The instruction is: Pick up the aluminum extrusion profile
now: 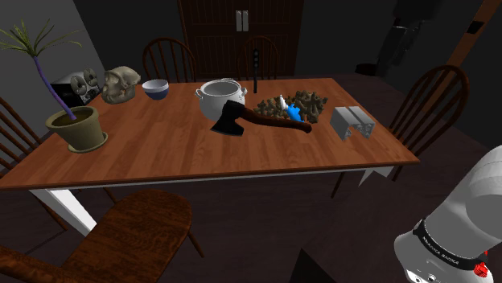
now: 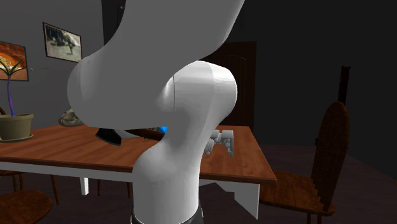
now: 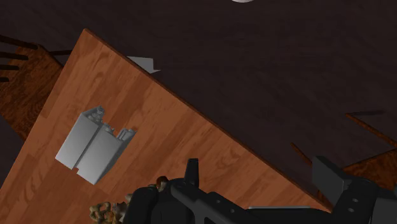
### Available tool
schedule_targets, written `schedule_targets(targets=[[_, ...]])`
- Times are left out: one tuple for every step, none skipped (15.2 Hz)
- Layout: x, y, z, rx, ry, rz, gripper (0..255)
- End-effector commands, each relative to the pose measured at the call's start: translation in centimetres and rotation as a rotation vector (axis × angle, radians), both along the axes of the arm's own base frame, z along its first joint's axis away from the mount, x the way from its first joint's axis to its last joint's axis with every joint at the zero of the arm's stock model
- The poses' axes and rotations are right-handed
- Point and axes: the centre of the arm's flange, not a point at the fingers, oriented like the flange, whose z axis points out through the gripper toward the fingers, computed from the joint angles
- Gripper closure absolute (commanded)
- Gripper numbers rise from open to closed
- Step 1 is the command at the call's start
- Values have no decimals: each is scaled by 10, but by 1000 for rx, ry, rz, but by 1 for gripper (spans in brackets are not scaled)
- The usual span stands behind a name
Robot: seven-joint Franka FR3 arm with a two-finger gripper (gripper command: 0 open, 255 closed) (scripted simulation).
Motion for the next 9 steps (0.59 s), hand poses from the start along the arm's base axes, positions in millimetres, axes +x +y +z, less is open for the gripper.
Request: schedule_targets(targets=[[0, 0, 0, 0, 0, 0, 0], [5, -10, -8, 3, 3, -10, 0], [9, -21, -15, 6, 6, -20, 0], [14, -31, -23, 8, 9, -30, 0], [18, -41, -30, 11, 12, -40, 0], [23, -52, -38, 14, 15, -51, 0], [27, -62, -46, 17, 18, -61, 0], [31, -73, -53, 20, 21, -71, 0], [35, -83, -61, 23, 24, -81, 0]])
